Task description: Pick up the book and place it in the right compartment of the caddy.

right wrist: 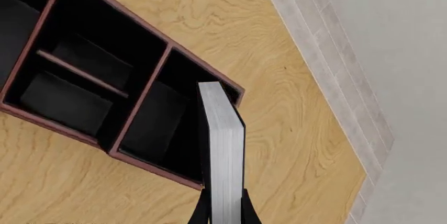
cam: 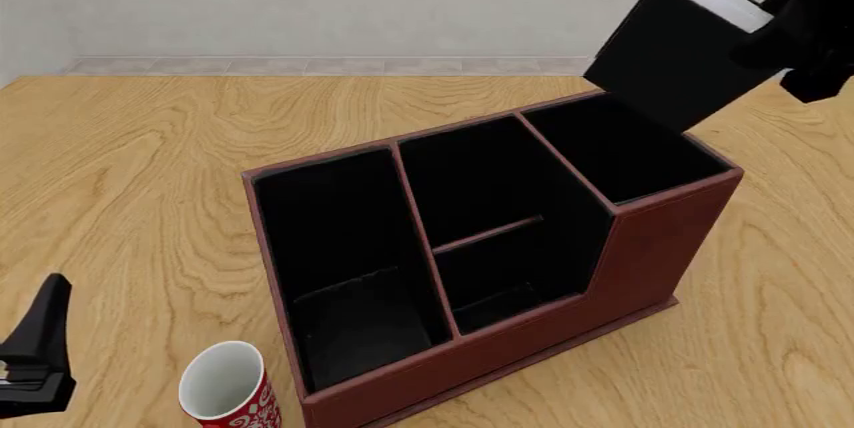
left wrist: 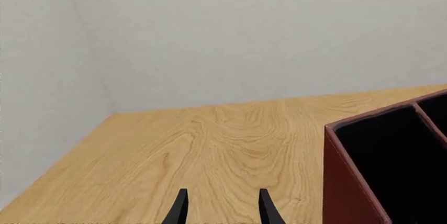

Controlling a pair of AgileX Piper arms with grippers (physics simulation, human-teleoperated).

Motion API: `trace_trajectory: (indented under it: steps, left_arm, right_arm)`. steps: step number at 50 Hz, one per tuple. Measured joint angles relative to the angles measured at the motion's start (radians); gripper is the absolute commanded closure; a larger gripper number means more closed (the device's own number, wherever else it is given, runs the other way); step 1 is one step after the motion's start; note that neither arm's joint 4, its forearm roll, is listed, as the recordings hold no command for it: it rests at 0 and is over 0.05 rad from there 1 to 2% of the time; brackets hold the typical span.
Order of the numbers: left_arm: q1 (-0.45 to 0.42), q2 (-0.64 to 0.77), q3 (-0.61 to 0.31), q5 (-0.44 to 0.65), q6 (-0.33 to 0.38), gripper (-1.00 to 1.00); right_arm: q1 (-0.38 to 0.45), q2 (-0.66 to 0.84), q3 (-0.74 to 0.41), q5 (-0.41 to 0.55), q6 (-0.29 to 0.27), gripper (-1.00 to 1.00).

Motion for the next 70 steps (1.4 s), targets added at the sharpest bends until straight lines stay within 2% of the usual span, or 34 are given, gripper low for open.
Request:
trace_trajectory:
  steps: [14,29,70]
  left_arm:
    - [0.003,0.000,0.006,-0.001,0.002,-1.00]
    - [0.007,0.000,0.005,-0.001,0.004,-1.00]
    - [0.021,0.000,0.011,0.000,0.009,-1.00]
  right_arm:
    - [-0.002,0.043,0.002,0.000,-0.014,1.00]
    - [0.014,0.067,0.004,0.000,-0.006,1.00]
    - [0.050,0.105,0.038,0.000,0.053,1.00]
